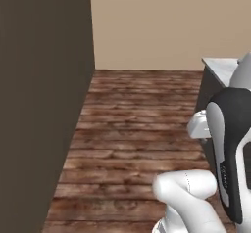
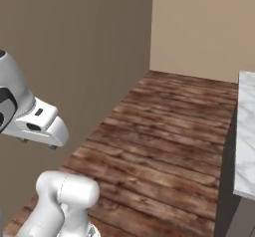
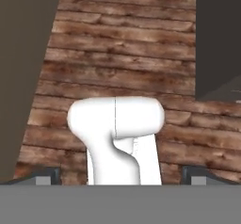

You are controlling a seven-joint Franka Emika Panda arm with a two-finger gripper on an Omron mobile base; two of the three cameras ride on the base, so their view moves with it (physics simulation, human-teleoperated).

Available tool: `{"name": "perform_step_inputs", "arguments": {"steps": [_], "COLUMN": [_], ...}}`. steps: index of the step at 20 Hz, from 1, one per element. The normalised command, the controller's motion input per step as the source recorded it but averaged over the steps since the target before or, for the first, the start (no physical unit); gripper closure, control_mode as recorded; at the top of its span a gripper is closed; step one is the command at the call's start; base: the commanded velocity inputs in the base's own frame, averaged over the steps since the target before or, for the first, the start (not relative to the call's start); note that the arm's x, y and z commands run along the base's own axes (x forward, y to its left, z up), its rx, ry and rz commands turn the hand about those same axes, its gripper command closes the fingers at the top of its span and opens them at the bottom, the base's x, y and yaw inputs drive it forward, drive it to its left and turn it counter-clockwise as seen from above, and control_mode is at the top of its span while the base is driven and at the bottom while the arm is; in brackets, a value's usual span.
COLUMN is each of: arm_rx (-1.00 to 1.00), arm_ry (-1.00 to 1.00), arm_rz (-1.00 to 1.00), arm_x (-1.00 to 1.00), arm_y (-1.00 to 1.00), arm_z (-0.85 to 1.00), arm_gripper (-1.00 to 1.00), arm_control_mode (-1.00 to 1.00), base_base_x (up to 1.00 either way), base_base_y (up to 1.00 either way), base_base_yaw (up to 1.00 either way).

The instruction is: Place two dumplings into each of the tupperware containers and then place the containers in the fridge.

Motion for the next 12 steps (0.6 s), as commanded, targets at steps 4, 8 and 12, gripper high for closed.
{"name": "perform_step_inputs", "arguments": {"steps": [4, 8, 12], "arm_rx": [0.00, 0.00, 0.00], "arm_ry": [0.00, 0.00, 0.00], "arm_rz": [0.00, 0.00, 0.00], "arm_x": [0.00, 0.00, 0.00], "arm_y": [0.00, 0.00, 0.00], "arm_z": [0.00, 0.00, 0.00], "arm_gripper": [-1.00, -1.00, -1.00], "arm_control_mode": [1.00, 1.00, 1.00], "base_base_x": [1.00, 1.00, 1.00], "base_base_y": [0.19, 0.16, 0.17], "base_base_yaw": [-0.23, -0.20, -0.17]}}
